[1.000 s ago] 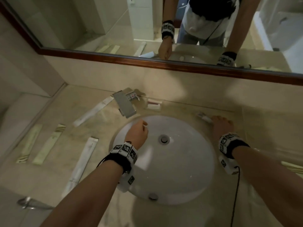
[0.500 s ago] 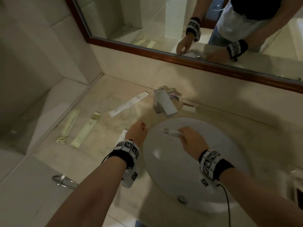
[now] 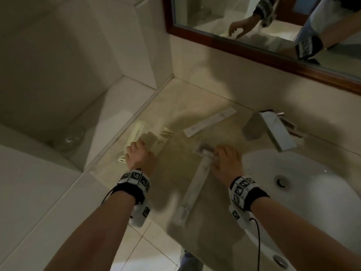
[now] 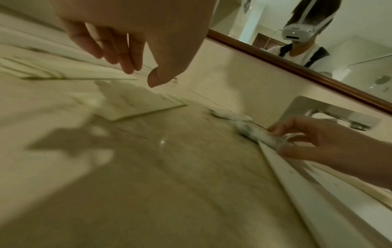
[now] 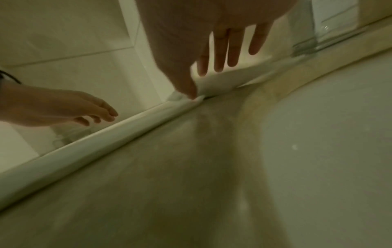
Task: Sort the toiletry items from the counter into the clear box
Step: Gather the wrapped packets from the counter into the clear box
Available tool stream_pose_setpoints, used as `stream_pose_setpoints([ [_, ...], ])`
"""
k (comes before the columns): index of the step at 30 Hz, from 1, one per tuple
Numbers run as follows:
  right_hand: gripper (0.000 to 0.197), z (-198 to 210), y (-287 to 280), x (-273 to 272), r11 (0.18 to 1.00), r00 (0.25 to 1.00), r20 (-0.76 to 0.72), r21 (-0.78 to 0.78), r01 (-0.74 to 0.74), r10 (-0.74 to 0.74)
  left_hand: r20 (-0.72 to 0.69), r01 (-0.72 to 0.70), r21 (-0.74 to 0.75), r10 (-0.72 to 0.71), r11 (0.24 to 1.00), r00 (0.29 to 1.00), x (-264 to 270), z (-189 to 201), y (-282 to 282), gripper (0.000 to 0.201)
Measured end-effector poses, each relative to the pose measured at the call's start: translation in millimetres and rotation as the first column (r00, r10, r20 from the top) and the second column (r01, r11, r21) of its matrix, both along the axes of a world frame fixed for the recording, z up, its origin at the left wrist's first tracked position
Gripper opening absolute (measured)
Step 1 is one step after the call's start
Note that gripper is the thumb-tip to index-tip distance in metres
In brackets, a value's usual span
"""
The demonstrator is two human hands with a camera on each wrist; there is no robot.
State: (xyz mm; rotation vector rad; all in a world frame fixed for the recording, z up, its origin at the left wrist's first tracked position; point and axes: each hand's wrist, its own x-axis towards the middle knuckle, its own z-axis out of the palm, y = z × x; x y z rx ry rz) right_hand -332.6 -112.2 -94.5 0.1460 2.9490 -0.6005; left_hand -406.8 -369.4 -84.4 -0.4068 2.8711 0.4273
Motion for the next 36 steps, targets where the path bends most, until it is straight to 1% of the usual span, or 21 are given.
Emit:
stream_pose_setpoints([
  [2,0.046,-5.3,-14.1,3.4,0.995,0.995,0.007,-0.023,-0.102,0.102,-0.004,-0.071,-0.02,0.071,0.997,0.997,-5.2,-4.4,-20.5,0.05],
  [4,0.048,-12.9,-24.0,8.5,0.966,0.967,0.008,0.029,-0.256,0.256,0.019,-0.116,-0.025,0.116,0.993,0.993,-11.5,-11.6,-33.9,0.056],
  [6,0.043,-13.9,-28.5,9.6,0.919,0.925,0.048,0.111,-0.379,0.376,0.041,-0.111,-0.018,0.112,0.994,0.993,-16.5,-17.1,-39.8,0.068],
  [8,0.04,-9.2,-31.6,6.7,0.865,0.881,0.086,0.167,-0.472,0.464,0.028,-0.073,-0.024,0.074,0.997,0.997,-20.0,-20.1,-40.7,0.075],
  [10,0.042,-1.3,-34.2,3.6,0.818,0.841,0.129,0.196,-0.541,0.525,0.018,-0.059,-0.021,0.059,0.998,0.998,-22.6,-21.9,-37.8,0.077],
  [13,0.041,8.2,-37.8,0.4,0.785,0.798,0.19,0.158,-0.599,0.571,0.008,-0.1,-0.064,0.1,0.993,0.995,-26.8,-22.9,-37.9,0.081],
  [15,0.035,10.1,-39.6,-0.8,0.772,0.782,0.222,0.15,-0.618,0.583,0.03,-0.11,-0.071,0.112,0.991,0.993,-30.5,-21.6,-40.2,0.075],
  [17,0.025,11.0,-41.4,-1.6,0.758,0.774,0.215,0.168,-0.63,0.596,0.073,-0.09,-0.074,0.095,0.993,0.993,-34.6,-19.5,-42.8,0.067],
  [19,0.018,9.1,-42.6,-1.2,0.747,0.767,0.217,0.181,-0.64,0.604,0.107,-0.06,-0.076,0.068,0.995,0.992,-37.8,-18.6,-43.3,0.057],
  [22,0.016,10.5,-42.7,-2.2,0.746,0.761,0.189,0.159,-0.647,0.62,0.14,0.067,-0.096,-0.053,0.993,0.989,-31.4,-19.4,-37.2,0.04],
  [24,0.016,13.6,-42.5,-2.2,0.771,0.778,0.147,0.109,-0.627,0.611,0.132,0.143,-0.1,-0.13,0.985,0.983,-22.8,-19.5,-30.0,0.036],
  [25,0.015,15.7,-42.6,-1.5,0.788,0.792,0.103,0.08,-0.61,0.602,0.109,0.154,-0.104,-0.143,0.983,0.984,-19.9,-18.5,-26.5,0.037],
  [26,0.013,17.9,-42.9,-0.3,0.803,0.805,0.057,0.059,-0.593,0.59,0.085,0.138,-0.1,-0.13,0.985,0.988,-19.0,-17.4,-23.9,0.039],
  [28,0.01,19.7,-42.2,0.9,0.833,0.833,-0.03,0.045,-0.552,0.553,0.052,0.043,-0.054,-0.04,0.998,0.998,-23.8,-14.7,-20.3,0.046],
  [30,0.011,23.1,-40.2,0.8,0.871,0.867,-0.089,0.021,-0.491,0.491,0.048,-0.042,-0.032,0.044,0.999,0.998,-30.9,-14.3,-20.2,0.055],
  [32,0.011,30.6,-37.0,-1.0,0.91,0.902,-0.143,-0.026,-0.414,0.407,0.09,-0.083,-0.029,0.085,0.996,0.992,-37.6,-13.4,-22.3,0.059],
  [34,0.012,41.0,-32.0,-7.2,0.944,0.937,-0.191,-0.1,-0.314,0.292,0.157,-0.119,-0.009,0.118,0.993,0.98,-43.8,-13.7,-24.9,0.063],
  [36,0.013,50.1,-23.7,-21.9,0.965,0.963,-0.198,-0.154,-0.214,0.182,0.241,-0.119,0.012,0.113,0.993,0.964,-46.3,-13.0,-23.6,0.065],
])
